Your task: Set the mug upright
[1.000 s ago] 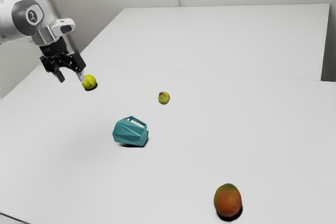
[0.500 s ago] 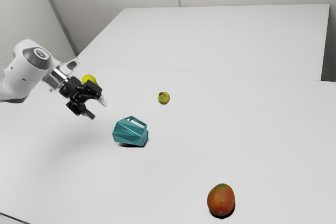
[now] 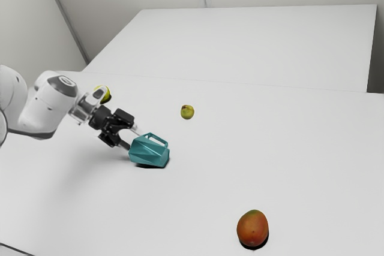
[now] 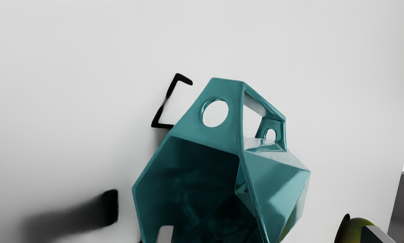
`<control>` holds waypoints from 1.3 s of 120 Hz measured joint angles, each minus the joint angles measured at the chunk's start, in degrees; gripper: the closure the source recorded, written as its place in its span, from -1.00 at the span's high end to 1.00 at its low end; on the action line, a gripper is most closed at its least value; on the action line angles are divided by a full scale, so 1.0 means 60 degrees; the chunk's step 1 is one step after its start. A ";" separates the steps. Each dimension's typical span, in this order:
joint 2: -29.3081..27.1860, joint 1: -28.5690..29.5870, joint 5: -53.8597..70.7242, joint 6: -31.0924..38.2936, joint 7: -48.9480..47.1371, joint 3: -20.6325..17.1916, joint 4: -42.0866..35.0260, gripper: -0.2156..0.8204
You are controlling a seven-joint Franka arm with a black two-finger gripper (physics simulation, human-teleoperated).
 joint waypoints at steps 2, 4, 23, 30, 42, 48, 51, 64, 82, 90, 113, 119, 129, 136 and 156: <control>0.0014 -0.0004 -0.0037 0.0020 0.0044 -0.0039 0.0001 0.58; 0.0026 -0.0015 -0.0070 0.0039 0.0086 -0.0068 0.0002 0.58; 0.0081 -0.0055 -0.0271 0.0207 0.0431 -0.0318 -0.0034 0.55; 0.0017 -0.0060 -0.0305 0.0269 0.0534 -0.0422 -0.0130 0.51; -0.0276 -0.0057 -0.0438 0.0440 0.0688 -0.0564 -0.0600 0.44; -0.0359 -0.0061 -0.0484 0.0519 0.0755 -0.0638 -0.0716 0.37; -0.0421 -0.0065 -0.0508 0.0572 0.0787 -0.0657 -0.0840 0.33; -0.0648 -0.0063 -0.0612 0.0750 0.0906 -0.0678 -0.1123 -0.10; -0.0777 -0.0060 -0.0628 0.0875 0.1037 -0.0679 -0.1154 -0.58; -0.0833 -0.0060 -0.0605 0.0913 0.1084 -0.0687 -0.1145 -0.68; -0.1214 -0.0038 -0.0552 0.0986 0.1218 -0.0752 -0.1083 -0.82; -0.1268 -0.0060 -0.0544 0.1004 0.1247 -0.0785 -0.1081 -0.84; -0.1319 -0.0075 -0.0529 0.1029 0.1282 -0.0802 -0.1081 -0.87; -0.1533 -0.0070 -0.0290 0.1043 0.1238 -0.0814 -0.1081 -0.89; -0.2566 0.0054 0.2378 0.1418 0.0549 -0.1110 -0.1145 -0.92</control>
